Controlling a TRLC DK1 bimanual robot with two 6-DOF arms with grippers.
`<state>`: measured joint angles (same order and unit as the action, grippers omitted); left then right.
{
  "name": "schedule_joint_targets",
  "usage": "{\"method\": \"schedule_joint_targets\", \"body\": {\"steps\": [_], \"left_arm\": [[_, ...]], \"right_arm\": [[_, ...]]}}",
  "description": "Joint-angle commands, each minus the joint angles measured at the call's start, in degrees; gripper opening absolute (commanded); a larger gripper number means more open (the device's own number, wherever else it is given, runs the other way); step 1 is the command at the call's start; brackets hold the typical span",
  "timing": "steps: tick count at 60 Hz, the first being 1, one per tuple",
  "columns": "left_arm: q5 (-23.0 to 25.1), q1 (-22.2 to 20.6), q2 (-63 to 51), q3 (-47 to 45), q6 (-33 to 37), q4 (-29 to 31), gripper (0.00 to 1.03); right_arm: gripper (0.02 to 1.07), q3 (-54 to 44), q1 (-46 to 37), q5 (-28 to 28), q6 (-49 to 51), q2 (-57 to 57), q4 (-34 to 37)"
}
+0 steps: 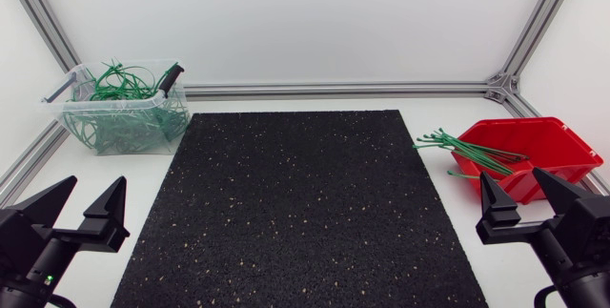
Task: Take a green cable tie from the red box, thread the tail through the head to close it, then place it in the transparent bin on the left.
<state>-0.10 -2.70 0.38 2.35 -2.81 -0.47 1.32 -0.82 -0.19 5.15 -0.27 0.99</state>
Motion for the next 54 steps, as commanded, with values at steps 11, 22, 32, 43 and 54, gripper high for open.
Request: {"method": "schedule_joint_targets", "body": {"steps": [11,22,32,43,54], "left_arm": [[0.01,-0.55,0.41,-2.35,0.17,0.73,1.0],[0.01,-0.55,0.41,-2.35,0.17,0.73,1.0],[0.01,-0.64,0.41,-2.35,0.17,0.73,1.0],[0.01,-0.55,0.41,-2.35,0.17,0.73,1.0],[0.01,-0.55,0.41,-2.35,0.17,0.82,1.0]], "right_arm": [[1.03,0.52,-0.15,0.19,-0.66,0.71,-0.03],[1.03,4.92,-0.24,0.8,-0.93,0.71,1.99],[1.02,11.86,-0.24,1.68,-0.84,-1.66,5.51],[1.02,21.0,-0.24,2.03,-0.66,-10.71,9.73],[0.97,30.14,-0.59,0.27,0.04,-17.83,15.27]]}}
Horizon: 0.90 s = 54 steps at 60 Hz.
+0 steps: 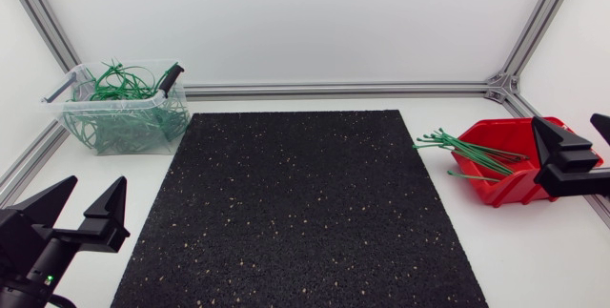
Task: Take a green cable tie from the red box, thread the tail through the head to close it, then place it in the transparent bin on the left.
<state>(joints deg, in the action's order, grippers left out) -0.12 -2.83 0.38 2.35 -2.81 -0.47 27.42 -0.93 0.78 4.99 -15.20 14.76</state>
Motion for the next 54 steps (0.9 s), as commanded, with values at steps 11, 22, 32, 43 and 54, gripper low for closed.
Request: {"method": "schedule_joint_targets", "body": {"steps": [11,22,32,43,54], "left_arm": [[0.03,-0.33,0.41,-2.26,0.17,0.91,1.0],[0.03,-0.16,0.41,-2.26,0.17,1.09,1.0],[0.03,-0.07,0.32,-2.26,0.17,1.09,1.0],[0.03,-0.16,0.23,-2.26,0.17,1.09,1.0],[0.03,-0.16,0.23,-2.26,0.17,1.17,1.0]], "right_arm": [[1.02,14.68,-1.62,-3.32,1.6,-14.77,9.93],[1.02,24.88,-6.1,-6.93,11.18,-27.07,18.11],[1.02,32.79,-10.58,-11.5,27.26,-39.03,27.6],[1.02,39.29,-12.43,-13.52,36.49,-49.31,35.51],[0.99,35.77,-12.43,-13.43,48.71,-48.96,34.01]]}}
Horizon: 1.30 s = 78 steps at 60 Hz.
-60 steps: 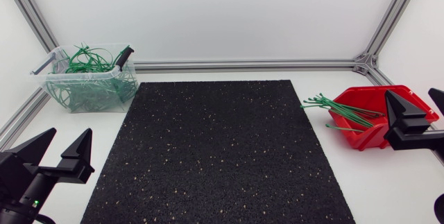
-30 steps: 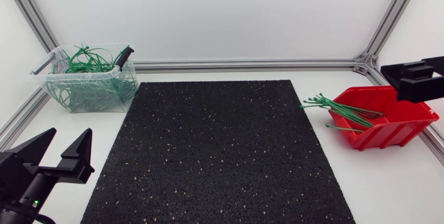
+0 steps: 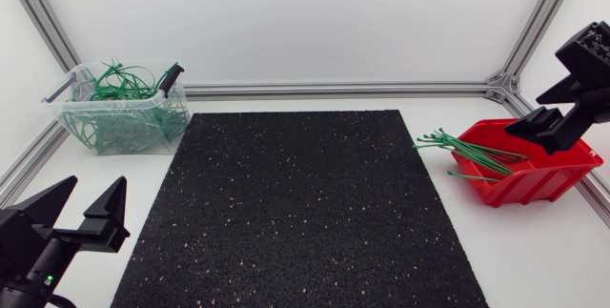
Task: Take a green cable tie from the red box, thread the tail through the head to close it, then place it in the transparent bin on the left.
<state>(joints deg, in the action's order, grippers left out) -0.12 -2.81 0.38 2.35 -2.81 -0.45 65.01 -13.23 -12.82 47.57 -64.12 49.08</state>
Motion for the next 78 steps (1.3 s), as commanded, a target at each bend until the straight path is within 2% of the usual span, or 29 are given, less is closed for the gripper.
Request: {"method": "schedule_joint_targets", "body": {"steps": [1,8,22,33,39,49,58,72,78], "left_arm": [[0.03,-0.18,0.23,-2.26,0.17,1.15,1.0],[0.03,-0.18,0.23,-2.26,0.17,1.15,1.0],[0.03,-0.27,0.23,-2.26,0.17,1.15,1.0],[0.03,-0.27,0.23,-2.26,0.17,1.24,1.0],[0.03,-0.27,0.23,-2.26,0.17,1.24,1.0],[0.03,-0.44,0.23,-2.26,0.17,1.33,1.0],[0.03,-0.44,0.14,-2.26,0.26,1.41,1.0],[0.03,-0.53,0.14,-2.26,0.17,1.5,1.0],[0.03,-0.71,0.14,-2.26,0.17,1.5,1.0]], "right_arm": [[0.99,-2.35,-0.04,0.34,7.45,0.05,-0.48],[0.97,-5.25,0.67,1.92,13.51,-0.57,-2.06],[0.97,-7.71,0.49,1.74,23.44,-6.2,-0.92],[0.87,-10.08,0.23,1.92,28.81,-9.27,-1.36],[0.82,-12.63,0.14,2.98,31.0,-9.89,-4.7],[0.82,-16.23,0.67,3.5,33.55,-10.15,-9.18],[0.69,-18.78,1.72,3.68,35.05,-10.41,-12.43],[0.65,-23.18,3.74,7.28,34.96,-12.35,-21.57],[0.56,-24.06,4.09,7.72,34.87,-13.75,-25.26]]}}
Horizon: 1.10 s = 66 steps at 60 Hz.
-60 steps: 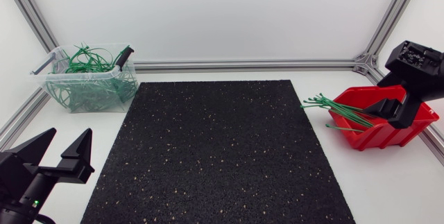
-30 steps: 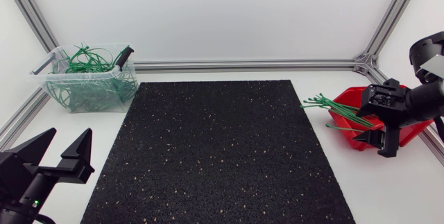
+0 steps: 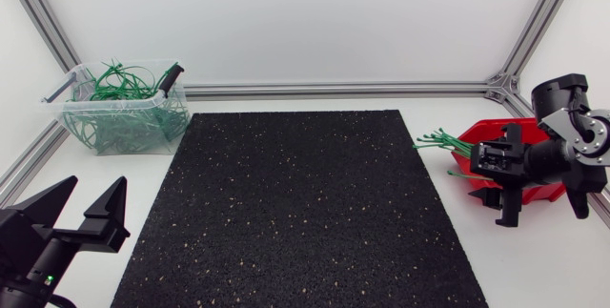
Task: Take a green cable tie from the red box, thread the tail through the head to close it, then place it in the transparent bin on the left.
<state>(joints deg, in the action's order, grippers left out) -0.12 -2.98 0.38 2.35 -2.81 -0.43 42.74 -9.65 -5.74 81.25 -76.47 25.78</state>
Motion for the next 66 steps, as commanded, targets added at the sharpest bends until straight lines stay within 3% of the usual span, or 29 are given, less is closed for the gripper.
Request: {"method": "schedule_joint_targets", "body": {"steps": [1,13,19,25,33,41,66], "left_arm": [[0.03,-0.53,0.14,-2.17,0.17,1.48,1.0],[0.03,-0.62,0.14,-2.17,0.17,1.48,1.0],[0.03,-0.62,0.06,-2.17,0.17,1.48,1.0],[0.03,-0.8,0.06,-2.26,0.17,1.48,1.0],[0.03,-0.97,0.06,-2.17,0.17,1.48,1.0],[0.03,-1.06,0.06,-2.26,0.17,1.48,1.0],[0.03,-1.32,-0.03,-2.17,0.17,1.48,1.0]], "right_arm": [[0.56,-1.87,0.6,0.82,1.19,-1.58,-2.49],[0.56,-2.66,1.65,2.13,1.01,-3.07,-6.8],[0.46,-2.93,2.09,2.22,0.84,-3.07,-8.47],[0.46,-3.45,2.79,3.19,0.84,-3.34,-9.52],[0.18,-4.25,3.59,3.89,0.75,-3.69,-11.54],[0.08,-4.07,3.94,3.89,0.75,-3.69,-11.37],[0.08,-3.28,4.29,3.8,0.66,2.37,-7.5]]}}
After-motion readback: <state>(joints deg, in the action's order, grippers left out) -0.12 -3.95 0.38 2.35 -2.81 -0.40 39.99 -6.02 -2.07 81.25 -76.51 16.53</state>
